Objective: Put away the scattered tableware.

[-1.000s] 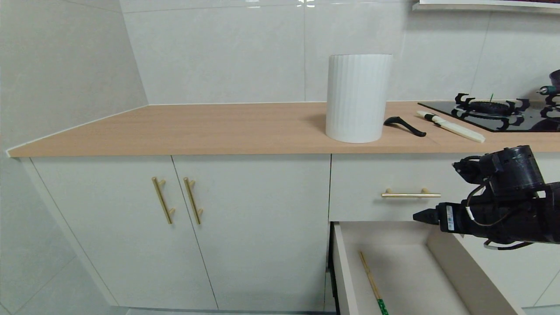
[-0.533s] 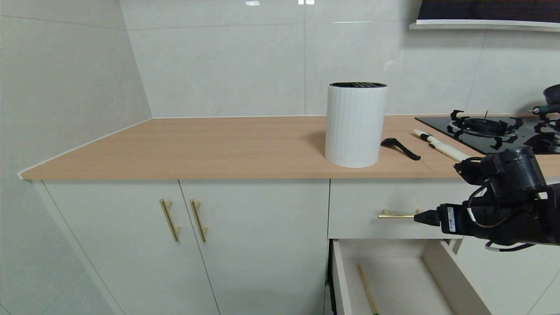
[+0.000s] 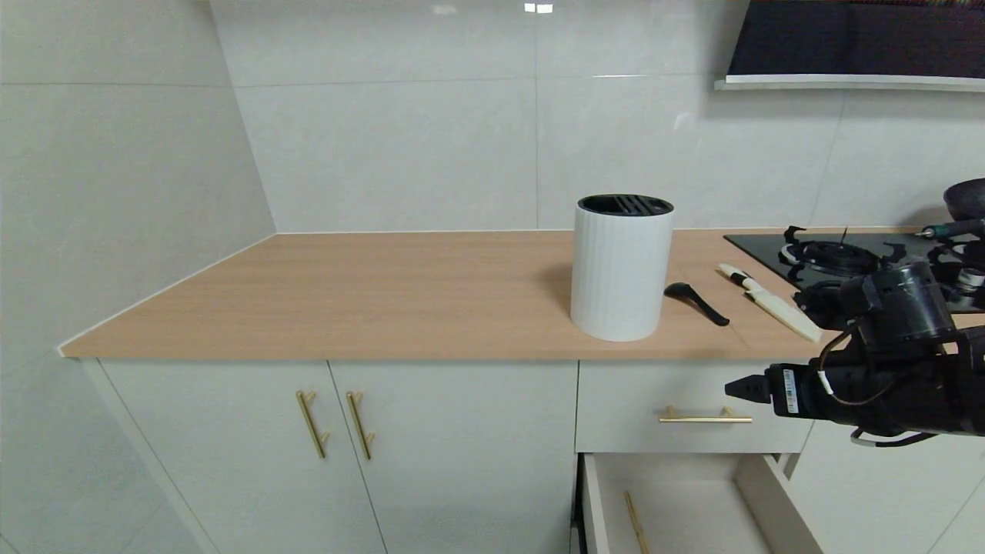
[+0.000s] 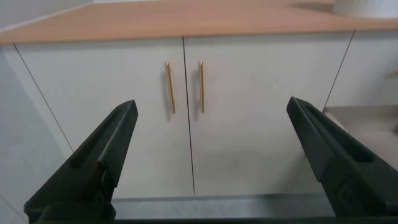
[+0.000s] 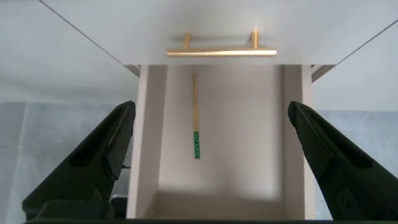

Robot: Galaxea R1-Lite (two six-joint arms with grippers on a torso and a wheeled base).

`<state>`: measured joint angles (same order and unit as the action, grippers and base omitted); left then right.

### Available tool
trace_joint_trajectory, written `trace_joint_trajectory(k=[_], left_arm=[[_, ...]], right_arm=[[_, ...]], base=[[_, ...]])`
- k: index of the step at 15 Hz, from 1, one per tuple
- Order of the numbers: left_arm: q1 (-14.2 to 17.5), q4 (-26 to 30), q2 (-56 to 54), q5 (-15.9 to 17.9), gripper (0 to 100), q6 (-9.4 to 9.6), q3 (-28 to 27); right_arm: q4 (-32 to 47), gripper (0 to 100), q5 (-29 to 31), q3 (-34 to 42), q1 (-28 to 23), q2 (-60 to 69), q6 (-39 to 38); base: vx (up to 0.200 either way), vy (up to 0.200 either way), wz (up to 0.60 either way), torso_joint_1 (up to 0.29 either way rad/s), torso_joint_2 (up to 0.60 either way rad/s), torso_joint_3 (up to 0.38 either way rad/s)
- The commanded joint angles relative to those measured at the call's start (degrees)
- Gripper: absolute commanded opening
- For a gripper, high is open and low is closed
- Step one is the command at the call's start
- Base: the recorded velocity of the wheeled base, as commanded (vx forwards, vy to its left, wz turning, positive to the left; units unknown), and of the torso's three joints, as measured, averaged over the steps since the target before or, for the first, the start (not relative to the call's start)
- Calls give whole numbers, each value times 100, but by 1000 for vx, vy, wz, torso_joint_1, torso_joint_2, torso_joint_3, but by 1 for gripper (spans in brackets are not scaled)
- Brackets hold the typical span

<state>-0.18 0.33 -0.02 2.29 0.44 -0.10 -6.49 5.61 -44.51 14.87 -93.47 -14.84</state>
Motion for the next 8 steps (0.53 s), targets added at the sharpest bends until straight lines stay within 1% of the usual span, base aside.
trace_joint_trajectory(k=[1, 6, 8], left_arm=[[1, 2, 2, -1, 100, 0, 1], [1, 2, 2, -1, 100, 0, 1], [1, 2, 2, -1, 100, 0, 1]], right_arm=[[-11, 100, 2, 4, 7, -31, -2], [-28, 100, 2, 12, 7, -119, 33], [-46, 100, 28, -5, 7, -216, 42]], base=[[0, 0, 0, 217, -481, -276], [0, 0, 0, 226, -499, -282], [0, 0, 0, 127, -288, -158]])
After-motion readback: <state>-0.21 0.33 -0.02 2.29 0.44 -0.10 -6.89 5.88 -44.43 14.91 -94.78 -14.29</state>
